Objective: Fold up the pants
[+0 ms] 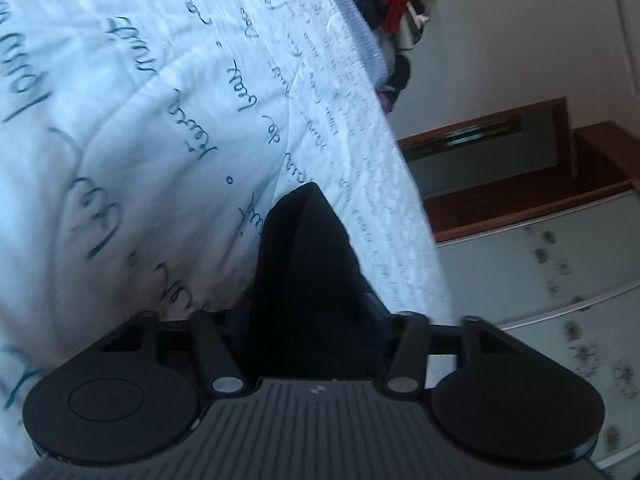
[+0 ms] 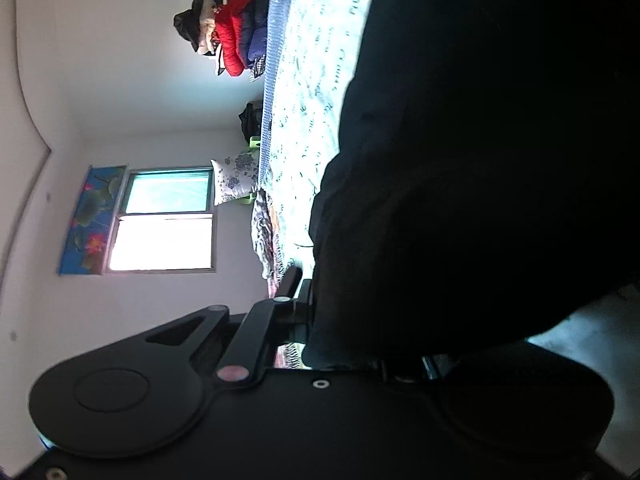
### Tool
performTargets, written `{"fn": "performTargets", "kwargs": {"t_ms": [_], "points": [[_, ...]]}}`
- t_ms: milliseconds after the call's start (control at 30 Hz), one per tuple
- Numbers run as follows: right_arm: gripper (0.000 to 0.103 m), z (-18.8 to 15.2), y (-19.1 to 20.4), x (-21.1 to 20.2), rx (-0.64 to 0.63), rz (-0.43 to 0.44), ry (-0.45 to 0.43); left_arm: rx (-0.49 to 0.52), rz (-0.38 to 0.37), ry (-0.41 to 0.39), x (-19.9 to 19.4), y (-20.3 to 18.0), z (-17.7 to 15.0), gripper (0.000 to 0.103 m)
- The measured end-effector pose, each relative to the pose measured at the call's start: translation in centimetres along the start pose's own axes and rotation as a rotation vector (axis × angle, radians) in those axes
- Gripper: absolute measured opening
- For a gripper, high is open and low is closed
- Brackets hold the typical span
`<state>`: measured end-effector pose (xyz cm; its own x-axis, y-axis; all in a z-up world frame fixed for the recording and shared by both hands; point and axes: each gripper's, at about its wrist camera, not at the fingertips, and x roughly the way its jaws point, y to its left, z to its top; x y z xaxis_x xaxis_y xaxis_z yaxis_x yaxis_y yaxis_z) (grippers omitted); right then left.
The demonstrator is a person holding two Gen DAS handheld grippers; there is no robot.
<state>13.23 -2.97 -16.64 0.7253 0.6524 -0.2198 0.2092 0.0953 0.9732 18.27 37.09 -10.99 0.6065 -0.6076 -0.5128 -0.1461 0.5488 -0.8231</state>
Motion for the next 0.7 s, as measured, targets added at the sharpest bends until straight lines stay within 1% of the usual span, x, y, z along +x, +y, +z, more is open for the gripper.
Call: {"fn": "performTargets", "kwargs": {"t_ms": [33,67,100,133,200,267,300,333,400,600,667,700], "points": [[0.013,-0.1,-0.2,0.0,0.002,-0.005,0.007,0.018,0.024,0.009,0.5,-0.3,0.2,0.041],[0.016,-0.2,-0.4,0.0,0.008,-0.009,0.015,0.038,0.056,0.017,0.8,-0.6,0.4,0.037],[0.018,-0.3,-0.7,-0.3,0.019,-0.021,0.02,0.064,0.085,0.021,0.9,-0.8,0.4,0.031],[0.02,-0.4,-0.9,-0.5,0.03,-0.035,0.018,0.108,0.108,0.02,0.9,-1.3,0.4,0.025],[0.028,-0.6,-1.0,-1.0,0.016,-0.048,0.018,0.221,0.166,0.015,0.8,-2.5,0.1,0.024],[0.032,-0.9,-0.7,-1.7,-0.029,-0.061,0.012,0.321,0.22,-0.001,0.8,-3.7,-0.4,0.024],[0.035,-1.1,-0.3,-2.0,-0.073,-0.076,0.006,0.363,0.241,-0.011,0.9,-4.2,-0.8,0.023],[0.037,-1.2,-0.1,-2.2,-0.099,-0.079,0.001,0.392,0.259,-0.019,1.0,-4.6,-1.1,0.023],[0.046,-1.2,0.1,-2.4,-0.11,-0.068,-0.004,0.422,0.281,-0.03,1.1,-5.0,-1.4,0.023],[0.047,-0.2,-0.3,-2.5,-0.095,-0.052,-0.005,0.436,0.294,-0.031,1.0,-5.1,-1.5,0.023],[0.044,0.1,-0.7,-2.6,-0.088,-0.049,-0.006,0.455,0.304,-0.036,1.2,-5.3,-1.6,0.023],[0.04,0.2,-0.9,-2.6,-0.087,-0.049,-0.007,0.462,0.308,-0.039,1.3,-5.5,-1.7,0.023]]}}
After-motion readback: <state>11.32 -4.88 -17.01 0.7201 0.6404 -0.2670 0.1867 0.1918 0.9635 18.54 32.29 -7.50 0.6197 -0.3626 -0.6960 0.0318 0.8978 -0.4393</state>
